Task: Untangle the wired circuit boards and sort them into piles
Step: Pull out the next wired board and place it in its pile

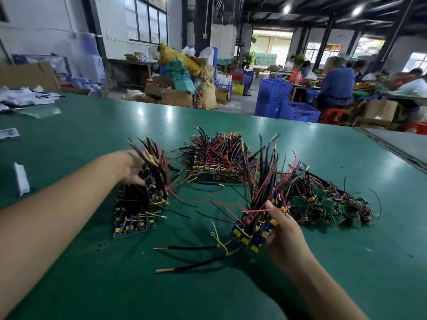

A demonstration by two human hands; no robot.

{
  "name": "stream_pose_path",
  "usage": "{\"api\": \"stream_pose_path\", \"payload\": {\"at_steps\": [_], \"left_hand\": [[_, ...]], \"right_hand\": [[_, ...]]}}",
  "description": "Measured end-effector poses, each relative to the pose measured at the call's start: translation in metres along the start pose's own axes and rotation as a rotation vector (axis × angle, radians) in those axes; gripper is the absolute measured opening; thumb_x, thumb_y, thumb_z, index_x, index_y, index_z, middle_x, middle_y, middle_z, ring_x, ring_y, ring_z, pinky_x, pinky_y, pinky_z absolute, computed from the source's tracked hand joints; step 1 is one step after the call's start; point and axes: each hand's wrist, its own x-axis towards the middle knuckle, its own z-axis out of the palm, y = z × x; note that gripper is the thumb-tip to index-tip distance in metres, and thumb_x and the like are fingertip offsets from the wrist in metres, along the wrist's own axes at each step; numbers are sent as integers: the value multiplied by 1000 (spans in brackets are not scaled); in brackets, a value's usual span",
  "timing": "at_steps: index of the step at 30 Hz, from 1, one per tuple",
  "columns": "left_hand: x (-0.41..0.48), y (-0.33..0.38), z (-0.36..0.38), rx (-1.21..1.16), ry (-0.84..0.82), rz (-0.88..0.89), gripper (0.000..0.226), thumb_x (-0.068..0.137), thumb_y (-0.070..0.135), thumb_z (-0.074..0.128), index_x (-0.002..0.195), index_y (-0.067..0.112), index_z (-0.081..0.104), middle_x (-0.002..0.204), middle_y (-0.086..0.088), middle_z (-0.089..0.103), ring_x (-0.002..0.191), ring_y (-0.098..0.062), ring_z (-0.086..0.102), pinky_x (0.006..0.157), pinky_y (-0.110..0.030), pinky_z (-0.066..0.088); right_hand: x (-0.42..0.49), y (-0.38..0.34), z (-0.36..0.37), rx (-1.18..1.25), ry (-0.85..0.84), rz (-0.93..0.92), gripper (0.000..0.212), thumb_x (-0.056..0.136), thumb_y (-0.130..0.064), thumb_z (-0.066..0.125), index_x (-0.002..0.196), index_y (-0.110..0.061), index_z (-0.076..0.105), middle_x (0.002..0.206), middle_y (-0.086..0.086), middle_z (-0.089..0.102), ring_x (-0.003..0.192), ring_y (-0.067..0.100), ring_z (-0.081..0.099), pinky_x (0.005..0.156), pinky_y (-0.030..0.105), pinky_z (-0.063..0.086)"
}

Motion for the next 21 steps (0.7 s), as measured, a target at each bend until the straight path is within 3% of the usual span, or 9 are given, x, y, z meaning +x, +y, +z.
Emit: {"api": "stream_pose_path", "payload": {"at_steps": [2, 3, 5, 7, 10, 13, 15, 18, 21], "left_hand": [[-4, 8, 4, -147, 57, -1, 40, 103, 12, 40, 143, 4, 41, 157, -13, 25, 144, -28, 25, 115, -48, 28], [-9, 11, 8, -193, 67, 14, 45, 101, 15, 44, 145, 7, 38, 157, -17, 21, 144, -28, 26, 114, -45, 30], [-27, 15, 20, -179, 112, 103, 29, 94, 12, 52, 119, 13, 66, 147, -27, 28, 129, -26, 42, 92, -31, 50], [-35, 11, 31, -62, 322, 258, 15, 87, 8, 57, 94, 12, 70, 132, -25, 49, 113, -28, 52, 68, -25, 46], [-53, 9, 42, 19, 610, 516, 35, 84, 4, 51, 119, 3, 54, 131, -22, 48, 118, -34, 49, 90, -38, 41], [-82, 10, 51, -11, 793, 953, 36, 80, 2, 49, 116, 2, 49, 122, -12, 43, 119, -31, 42, 97, -33, 31], [-102, 6, 64, 34, 750, 1226, 28, 79, 3, 51, 107, 2, 51, 111, -5, 45, 110, -23, 45, 92, -22, 31], [-124, -8, 84, 72, 520, 1303, 12, 85, 6, 56, 98, 7, 55, 99, -8, 59, 91, -14, 53, 82, -16, 40], [-149, -31, 99, 84, 293, 1387, 7, 88, 10, 58, 85, 15, 54, 72, -2, 56, 64, -9, 51, 60, -23, 44]], "right_hand": [[-2, -1, 2, 0, -21, 0, 30, 69, -24, 72, 89, -7, 58, 87, 19, 62, 82, 33, 63, 95, 55, 48], [-1, 0, 0, -18, -23, 3, 27, 70, -23, 71, 87, -7, 59, 88, 20, 64, 84, 34, 65, 93, 54, 50], [-1, 2, 2, -30, -29, 11, 27, 72, -22, 70, 90, -4, 62, 94, 23, 66, 90, 35, 65, 94, 56, 50], [0, 5, 0, -24, -22, 11, 37, 73, -22, 68, 103, -1, 62, 99, 24, 67, 92, 36, 65, 94, 57, 50], [1, 7, 2, -12, -33, 14, 40, 74, -24, 68, 106, -1, 60, 96, 25, 69, 88, 38, 68, 91, 59, 51], [4, 8, 1, 9, -14, -16, 43, 68, -27, 72, 102, -5, 58, 86, 19, 70, 77, 35, 67, 78, 48, 56], [6, 6, -1, 21, 18, -27, 54, 65, -30, 74, 108, -3, 57, 87, 18, 70, 77, 33, 66, 66, 36, 52], [7, 6, -5, 24, 54, -32, 63, 72, -33, 72, 122, 2, 56, 99, 29, 57, 79, 39, 59, 57, 32, 51], [11, 7, -6, 99, 65, -101, 47, 77, -35, 67, 112, -4, 60, 95, 28, 58, 78, 41, 61, 68, 37, 54]]}}
